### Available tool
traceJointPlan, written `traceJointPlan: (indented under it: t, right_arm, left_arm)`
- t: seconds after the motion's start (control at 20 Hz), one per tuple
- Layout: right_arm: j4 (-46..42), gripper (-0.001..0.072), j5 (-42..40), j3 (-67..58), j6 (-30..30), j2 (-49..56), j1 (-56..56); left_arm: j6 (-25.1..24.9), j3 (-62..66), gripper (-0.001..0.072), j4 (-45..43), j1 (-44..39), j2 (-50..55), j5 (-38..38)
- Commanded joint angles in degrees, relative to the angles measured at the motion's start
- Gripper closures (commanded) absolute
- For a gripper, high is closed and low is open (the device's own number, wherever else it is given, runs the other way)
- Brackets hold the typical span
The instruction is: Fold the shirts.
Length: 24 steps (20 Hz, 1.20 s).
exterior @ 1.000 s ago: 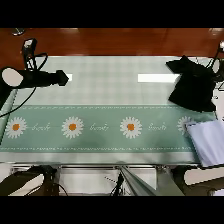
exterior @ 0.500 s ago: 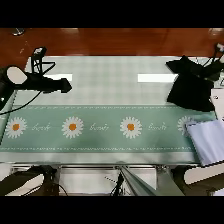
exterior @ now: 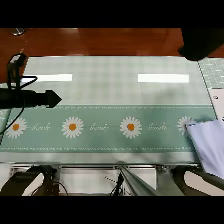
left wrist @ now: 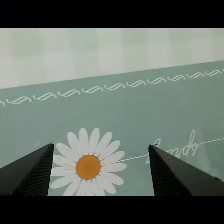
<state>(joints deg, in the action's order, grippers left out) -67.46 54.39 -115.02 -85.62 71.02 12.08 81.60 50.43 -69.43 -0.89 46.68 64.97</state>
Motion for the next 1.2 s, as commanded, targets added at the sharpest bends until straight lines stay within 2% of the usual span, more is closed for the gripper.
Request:
traceJointPlan:
  t: [0.0,0.25,0.35,0.65,0.75,1.0,1.15]
  right_arm:
    - [1.62,0.0691,1.18,-2.71,2.4,-7.69,-6.45]
    - [1.64,0.069,17.4,-1.73,4.04,-10.8,-19.43]
    - [1.6,0.069,19.78,1.86,4.02,-10.78,-26.01]
    - [1.4,0.069,10.29,14.95,0.07,-10.73,-41.99]
    - [1.46,0.069,9.4,19.28,-3.78,-10.73,-44.06]
    - [3.63,0.0692,4.11,34.42,-7.69,-11.08,-47.87]
    - [-6.56,0.0693,4.28,46.51,-17.11,-11.06,-46.29]
  left_arm:
    - [-0.33,-6.12,0.0006,4.28,0.15,-6.93,-2.14]
    - [-0.35,-9.68,0.0006,9.55,0.15,-6.14,-3.63]
    - [-0.35,-9.68,0.0006,9.53,0.15,-5.75,-4.44]
    - [-0.35,-9.68,0.0006,9.53,0.15,-5.57,-5.01]
    - [-0.35,-9.68,0.0006,9.53,0.15,-5.57,-4.72]
    - [-0.37,-9.7,0.0006,9.53,0.13,-5.44,-4.28]
    - [-0.48,-10.67,0.0006,9.73,-0.2,-4.96,-2.38]
